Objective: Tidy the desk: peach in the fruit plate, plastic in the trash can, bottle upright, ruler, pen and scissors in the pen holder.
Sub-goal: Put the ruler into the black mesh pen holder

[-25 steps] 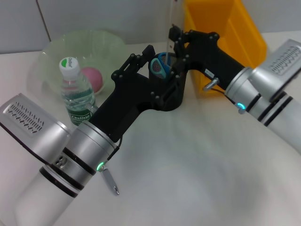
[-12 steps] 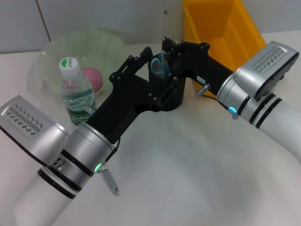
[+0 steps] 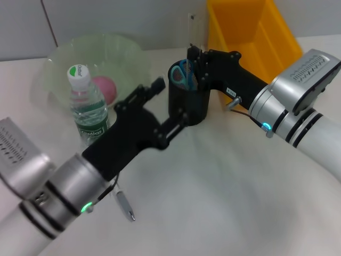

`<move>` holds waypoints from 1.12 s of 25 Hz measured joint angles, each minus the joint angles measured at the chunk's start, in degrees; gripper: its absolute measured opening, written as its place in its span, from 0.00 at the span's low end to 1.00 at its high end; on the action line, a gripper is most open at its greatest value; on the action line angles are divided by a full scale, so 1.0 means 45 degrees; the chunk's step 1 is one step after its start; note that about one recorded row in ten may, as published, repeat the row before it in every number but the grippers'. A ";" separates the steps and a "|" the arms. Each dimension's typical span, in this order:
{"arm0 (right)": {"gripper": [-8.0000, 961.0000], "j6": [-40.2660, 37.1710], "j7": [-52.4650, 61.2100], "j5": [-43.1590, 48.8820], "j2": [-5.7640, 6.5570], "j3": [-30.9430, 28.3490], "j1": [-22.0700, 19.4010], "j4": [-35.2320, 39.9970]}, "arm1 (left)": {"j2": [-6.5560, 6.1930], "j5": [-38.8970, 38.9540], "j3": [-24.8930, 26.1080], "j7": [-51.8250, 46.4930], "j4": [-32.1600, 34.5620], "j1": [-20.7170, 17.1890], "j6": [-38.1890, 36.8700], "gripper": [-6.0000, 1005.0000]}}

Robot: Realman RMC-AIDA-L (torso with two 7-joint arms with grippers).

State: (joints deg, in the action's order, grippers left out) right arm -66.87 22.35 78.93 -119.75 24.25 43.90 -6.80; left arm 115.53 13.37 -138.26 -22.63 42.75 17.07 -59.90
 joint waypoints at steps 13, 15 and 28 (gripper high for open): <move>0.06 -0.0044 0.0115 0.0000 0.0036 0.0067 0.0038 0.0085 | -0.1330 -1.1677 0.5608 -0.8630 0.2693 -0.1902 0.0815 0.69; 0.07 -0.0045 0.0176 -0.0001 0.0036 0.0077 0.0039 0.0085 | -0.1296 -1.4494 0.7110 -1.0392 0.3582 -0.2313 0.0704 0.70; 0.10 -0.0080 0.0403 0.0322 0.0056 0.0100 0.0017 0.0102 | 0.0596 -2.1250 1.3275 -1.3003 0.5639 -0.3171 -0.2907 0.77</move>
State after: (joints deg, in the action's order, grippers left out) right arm -67.24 24.16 80.38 -119.50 24.70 43.98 -6.34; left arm 118.21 -82.25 -78.52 -81.14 68.13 2.80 -72.98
